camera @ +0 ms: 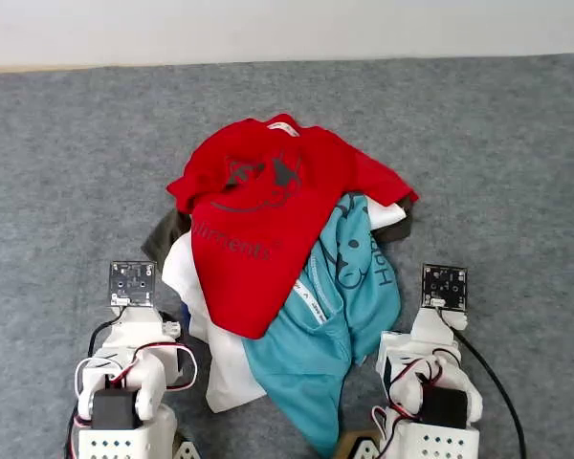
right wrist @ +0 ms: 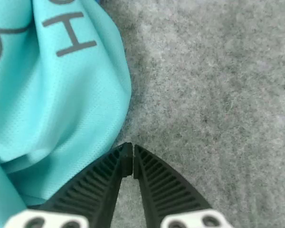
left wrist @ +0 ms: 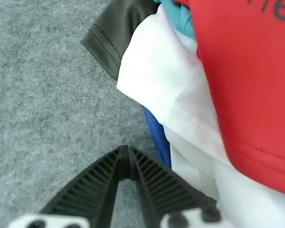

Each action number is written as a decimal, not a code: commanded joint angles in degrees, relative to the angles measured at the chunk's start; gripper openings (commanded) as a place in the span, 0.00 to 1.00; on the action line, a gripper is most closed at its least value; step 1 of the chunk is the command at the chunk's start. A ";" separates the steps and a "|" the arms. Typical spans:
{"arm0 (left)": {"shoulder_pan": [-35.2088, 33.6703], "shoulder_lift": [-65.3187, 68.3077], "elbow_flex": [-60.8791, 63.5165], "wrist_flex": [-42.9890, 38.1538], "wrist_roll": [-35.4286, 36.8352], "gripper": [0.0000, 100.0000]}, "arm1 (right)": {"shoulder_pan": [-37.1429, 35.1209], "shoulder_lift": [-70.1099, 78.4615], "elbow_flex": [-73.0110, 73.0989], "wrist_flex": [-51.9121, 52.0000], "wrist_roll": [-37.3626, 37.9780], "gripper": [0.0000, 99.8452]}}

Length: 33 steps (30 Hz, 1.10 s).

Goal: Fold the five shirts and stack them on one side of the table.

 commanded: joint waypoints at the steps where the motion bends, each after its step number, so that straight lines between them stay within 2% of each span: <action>1: 0.09 -0.62 -0.31 0.35 -0.18 0.01 | -0.22 -0.40 0.88 0.48 0.53 0.01; 21: 0.53 -0.62 -0.66 0.35 -0.53 0.01 | -0.22 -0.40 0.88 0.48 0.53 0.01; 33: 1.76 -0.18 -18.24 -2.81 -0.53 0.01 | -0.22 -0.40 0.88 0.48 0.53 0.01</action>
